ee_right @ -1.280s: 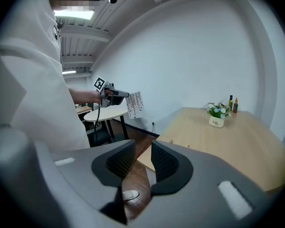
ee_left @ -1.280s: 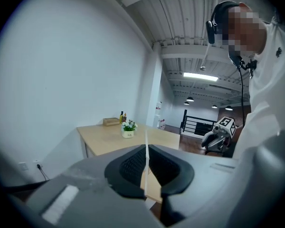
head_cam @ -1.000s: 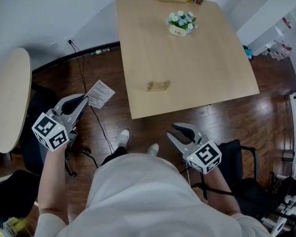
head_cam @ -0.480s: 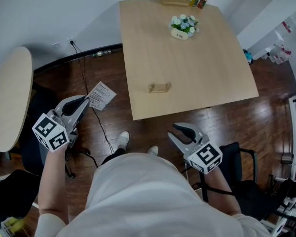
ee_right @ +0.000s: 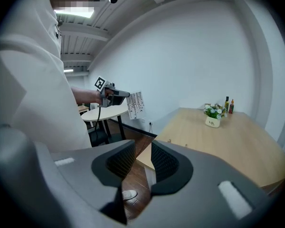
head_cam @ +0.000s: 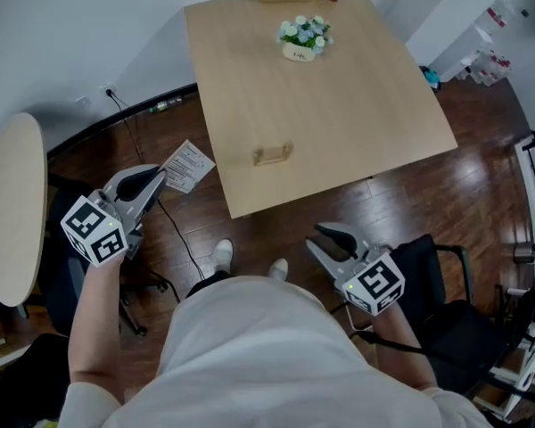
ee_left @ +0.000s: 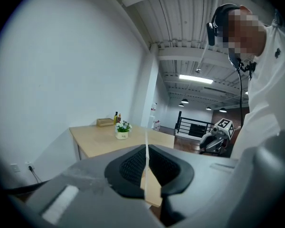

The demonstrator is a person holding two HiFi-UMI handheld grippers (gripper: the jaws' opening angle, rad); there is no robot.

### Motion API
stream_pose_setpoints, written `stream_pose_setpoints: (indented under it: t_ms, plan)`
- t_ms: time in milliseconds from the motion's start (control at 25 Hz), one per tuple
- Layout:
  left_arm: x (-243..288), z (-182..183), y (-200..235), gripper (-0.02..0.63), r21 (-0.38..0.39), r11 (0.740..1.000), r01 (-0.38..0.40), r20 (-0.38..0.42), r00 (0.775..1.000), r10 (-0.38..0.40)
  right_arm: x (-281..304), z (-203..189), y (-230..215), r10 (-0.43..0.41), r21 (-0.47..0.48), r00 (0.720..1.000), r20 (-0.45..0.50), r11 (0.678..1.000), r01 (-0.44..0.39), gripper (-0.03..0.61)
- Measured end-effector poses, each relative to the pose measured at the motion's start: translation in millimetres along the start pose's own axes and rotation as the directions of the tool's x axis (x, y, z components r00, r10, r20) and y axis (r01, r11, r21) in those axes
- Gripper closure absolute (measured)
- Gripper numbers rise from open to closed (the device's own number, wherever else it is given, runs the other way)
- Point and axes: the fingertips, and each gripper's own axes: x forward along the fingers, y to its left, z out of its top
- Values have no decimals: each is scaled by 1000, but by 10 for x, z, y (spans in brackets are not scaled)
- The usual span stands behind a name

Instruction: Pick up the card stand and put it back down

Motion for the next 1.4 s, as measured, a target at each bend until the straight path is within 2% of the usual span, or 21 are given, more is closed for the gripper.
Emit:
stream_pose_setpoints:
  t_ms: [320, 680, 920, 1400]
  plan:
    - [651, 147, 47, 597, 85, 983, 161, -52, 986, -157, -217, -163, -49, -130, 66, 991, -7, 989, 131, 469]
    - [1403, 253, -50, 597, 146, 931, 334, -119, 940, -318, -508, -292, -71, -285, 153, 958, -32, 946, 287, 469]
    - [1753, 136, -50, 597, 164, 902, 401, -170, 912, -374, -568, -371, -35, -361, 203, 931, -55, 909, 364, 469]
    - [2218, -164, 3, 597, 147, 876, 459, -225, 878, -422, -610, -408, 22, -437, 250, 894, -99, 859, 447, 469]
